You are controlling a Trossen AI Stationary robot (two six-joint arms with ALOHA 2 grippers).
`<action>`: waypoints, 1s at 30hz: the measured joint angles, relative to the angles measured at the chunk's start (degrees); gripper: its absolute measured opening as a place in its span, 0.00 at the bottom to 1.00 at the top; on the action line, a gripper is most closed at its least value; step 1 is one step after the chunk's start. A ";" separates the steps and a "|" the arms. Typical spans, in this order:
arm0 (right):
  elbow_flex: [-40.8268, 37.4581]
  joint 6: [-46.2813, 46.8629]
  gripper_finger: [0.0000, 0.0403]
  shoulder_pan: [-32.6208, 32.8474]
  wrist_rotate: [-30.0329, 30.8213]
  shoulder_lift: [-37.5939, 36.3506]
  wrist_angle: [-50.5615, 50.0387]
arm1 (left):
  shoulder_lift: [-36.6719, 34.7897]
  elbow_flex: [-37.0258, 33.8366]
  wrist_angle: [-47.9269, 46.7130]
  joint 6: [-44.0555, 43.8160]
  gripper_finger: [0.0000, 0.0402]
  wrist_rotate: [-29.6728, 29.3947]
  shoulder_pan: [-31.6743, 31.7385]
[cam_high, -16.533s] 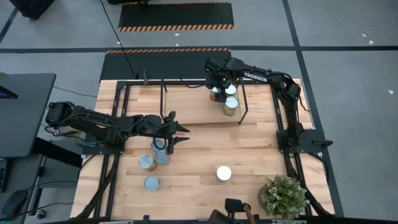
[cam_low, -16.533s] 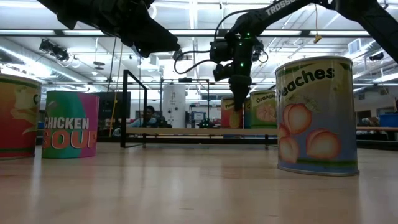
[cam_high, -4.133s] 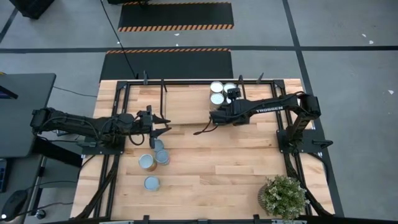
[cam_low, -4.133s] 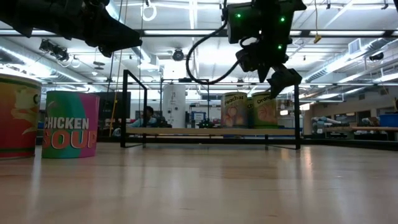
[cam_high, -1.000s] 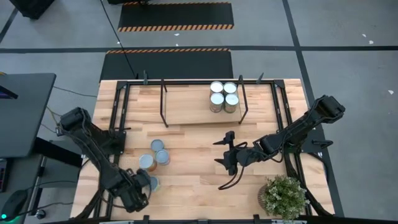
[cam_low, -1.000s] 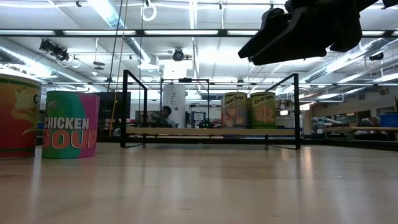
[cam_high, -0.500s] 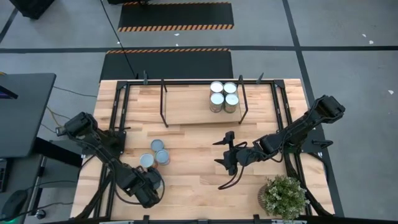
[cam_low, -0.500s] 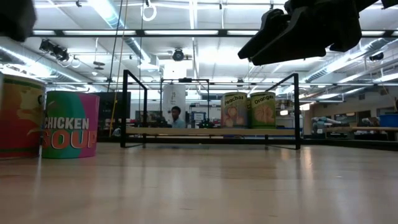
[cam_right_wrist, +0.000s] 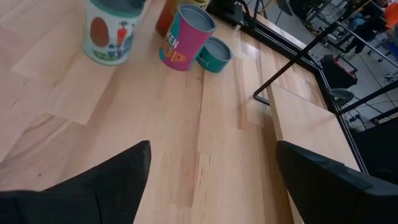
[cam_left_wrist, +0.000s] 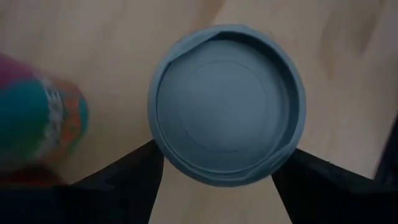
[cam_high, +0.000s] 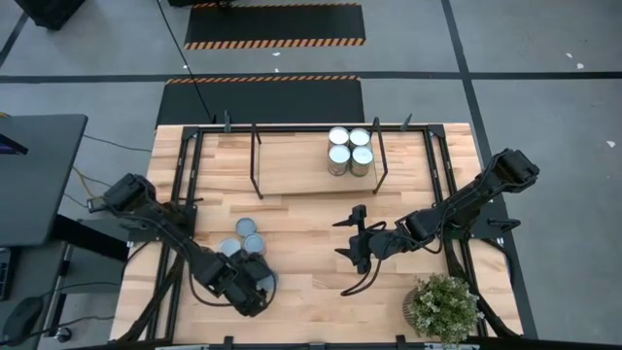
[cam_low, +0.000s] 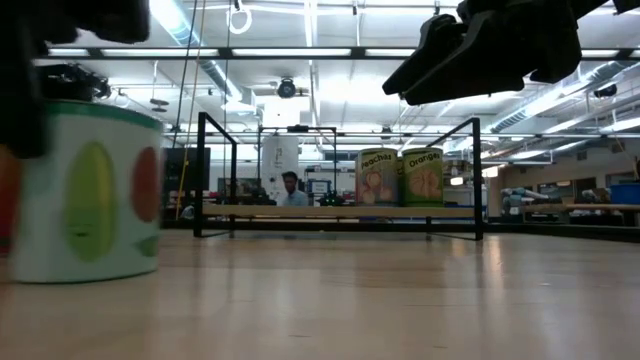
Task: Pick and place cans onto a shelf
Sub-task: Put the canned mixed vegetable on the shelf
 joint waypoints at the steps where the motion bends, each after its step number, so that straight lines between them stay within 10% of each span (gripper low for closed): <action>1: 0.00 0.00 0.87 0.00 -0.03 0.00 0.00 | 0.40 0.06 0.71 0.71 0.72 -0.95 0.32; 16: 0.19 5.67 0.87 0.04 -14.19 2.17 4.78 | 8.38 -0.10 15.09 15.66 0.72 -2.92 8.92; 30: 17.01 1.05 0.90 -2.24 -19.14 17.81 -4.41 | 8.28 -0.08 15.49 19.69 0.61 -3.57 8.02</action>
